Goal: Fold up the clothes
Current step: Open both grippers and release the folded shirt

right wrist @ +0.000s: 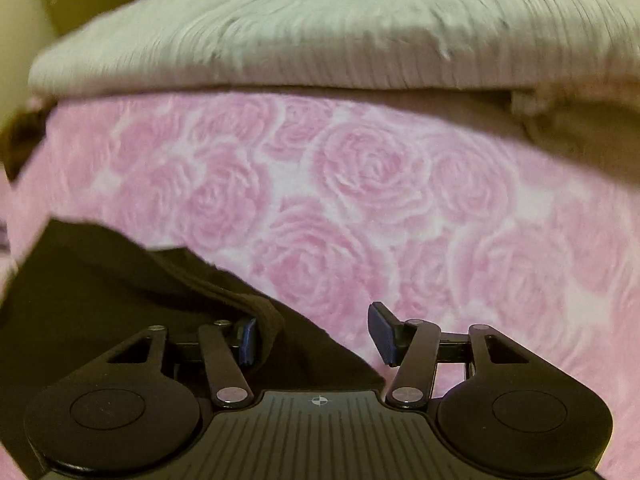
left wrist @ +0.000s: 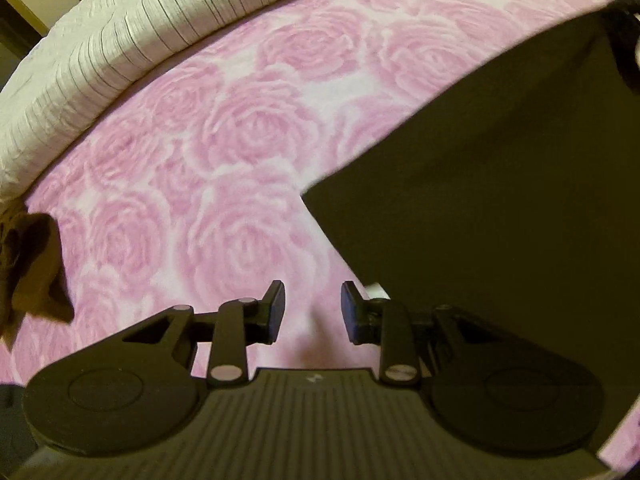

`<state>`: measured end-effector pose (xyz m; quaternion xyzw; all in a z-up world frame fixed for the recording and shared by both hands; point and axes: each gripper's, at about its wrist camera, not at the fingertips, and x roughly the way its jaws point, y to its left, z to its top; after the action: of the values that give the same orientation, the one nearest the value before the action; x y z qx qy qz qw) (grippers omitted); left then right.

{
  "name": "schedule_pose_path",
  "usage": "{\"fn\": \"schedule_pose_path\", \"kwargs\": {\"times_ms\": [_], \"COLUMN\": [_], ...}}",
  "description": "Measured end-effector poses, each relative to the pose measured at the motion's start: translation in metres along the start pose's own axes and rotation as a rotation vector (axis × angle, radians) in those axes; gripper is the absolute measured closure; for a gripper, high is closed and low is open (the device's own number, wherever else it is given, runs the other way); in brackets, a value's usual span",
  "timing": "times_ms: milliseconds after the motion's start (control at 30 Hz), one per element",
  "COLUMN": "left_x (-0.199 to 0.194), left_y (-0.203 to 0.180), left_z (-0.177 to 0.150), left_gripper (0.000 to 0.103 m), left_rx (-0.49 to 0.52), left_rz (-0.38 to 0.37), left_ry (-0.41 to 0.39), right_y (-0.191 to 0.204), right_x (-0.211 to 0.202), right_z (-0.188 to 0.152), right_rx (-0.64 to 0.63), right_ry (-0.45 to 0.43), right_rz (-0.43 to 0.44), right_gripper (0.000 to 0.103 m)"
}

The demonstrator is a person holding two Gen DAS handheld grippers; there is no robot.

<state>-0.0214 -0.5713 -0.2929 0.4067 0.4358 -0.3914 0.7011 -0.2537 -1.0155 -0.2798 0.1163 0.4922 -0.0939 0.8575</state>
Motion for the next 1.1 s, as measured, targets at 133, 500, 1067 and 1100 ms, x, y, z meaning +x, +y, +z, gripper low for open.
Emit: {"fn": "schedule_pose_path", "kwargs": {"times_ms": [133, 500, 1067, 1100], "left_x": [-0.007, 0.003, -0.010, -0.015], "left_y": [-0.018, -0.055, -0.108, -0.109], "left_z": [-0.023, -0.065, -0.110, -0.114], "left_gripper": [0.077, 0.077, 0.078, 0.078], "left_rx": [0.009, -0.048, 0.016, 0.028], "left_rz": [-0.013, -0.053, -0.020, -0.008], "left_ry": [0.020, 0.084, 0.148, 0.154], "right_y": [-0.005, -0.068, -0.021, -0.018], "right_x": [0.003, 0.019, 0.020, 0.009], "right_z": [0.022, 0.056, -0.112, -0.116], "right_rx": [-0.050, 0.216, 0.222, 0.226], "right_ry": [0.002, 0.151, 0.244, 0.230], "right_rz": [0.004, 0.326, 0.293, 0.255], "right_gripper": [0.049, 0.048, 0.049, 0.049]}}
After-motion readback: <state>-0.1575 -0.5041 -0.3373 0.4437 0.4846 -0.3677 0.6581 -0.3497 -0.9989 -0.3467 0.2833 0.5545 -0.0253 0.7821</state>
